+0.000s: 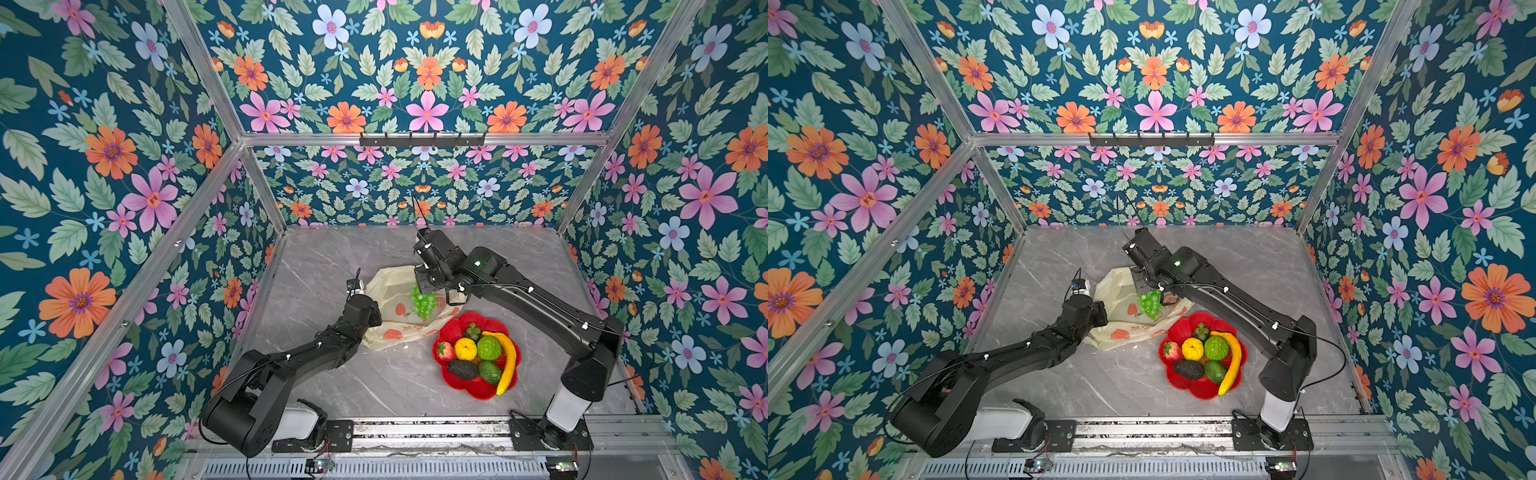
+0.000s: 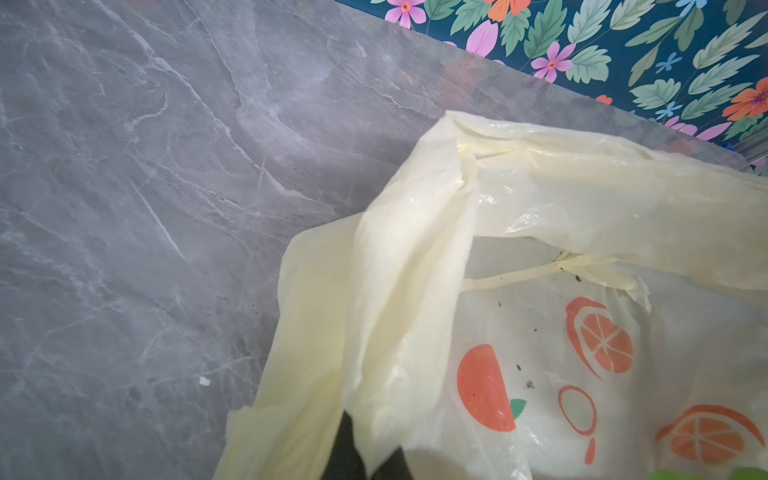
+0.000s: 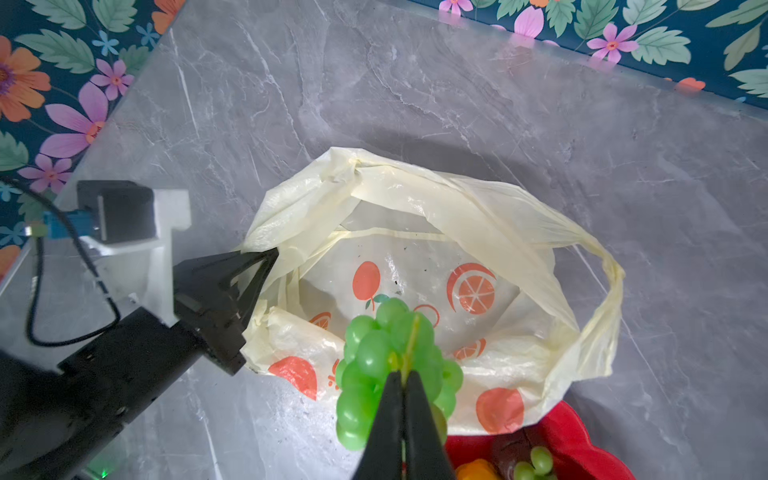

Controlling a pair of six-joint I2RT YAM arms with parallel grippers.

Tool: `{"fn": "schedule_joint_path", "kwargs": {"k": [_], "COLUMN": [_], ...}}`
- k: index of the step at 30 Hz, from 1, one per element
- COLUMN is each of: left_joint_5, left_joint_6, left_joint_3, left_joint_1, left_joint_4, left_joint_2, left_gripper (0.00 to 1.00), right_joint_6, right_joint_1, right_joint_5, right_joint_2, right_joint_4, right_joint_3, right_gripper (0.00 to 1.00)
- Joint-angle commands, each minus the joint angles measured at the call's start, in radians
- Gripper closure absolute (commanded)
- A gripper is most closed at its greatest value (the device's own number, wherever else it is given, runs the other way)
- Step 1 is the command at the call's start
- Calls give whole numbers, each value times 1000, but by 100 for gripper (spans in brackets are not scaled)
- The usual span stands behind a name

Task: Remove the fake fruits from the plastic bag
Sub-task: 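Lift the green grapes out of the bag and carry them over the red bowl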

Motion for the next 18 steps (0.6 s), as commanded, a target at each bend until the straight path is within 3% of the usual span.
{"fn": "schedule_joint_path", "kwargs": {"k": [1,18], "left_joint_5": [-17,-47], "left_joint_6": [-3,6], "left_joint_3": [8,8], "left_joint_1": [1,1], "left_joint_4": [-5,-12], "left_joint_2": [3,-3], "left_gripper": [100,100], "right_joint_6": [15,62], "right_joint_1": [1,1], "right_joint_5": [-13,41], "right_joint_2": [-61,-378], "right_joint_4": [15,-43], "right_joint_3": [-21,-216], "right_gripper": [100,100]}}
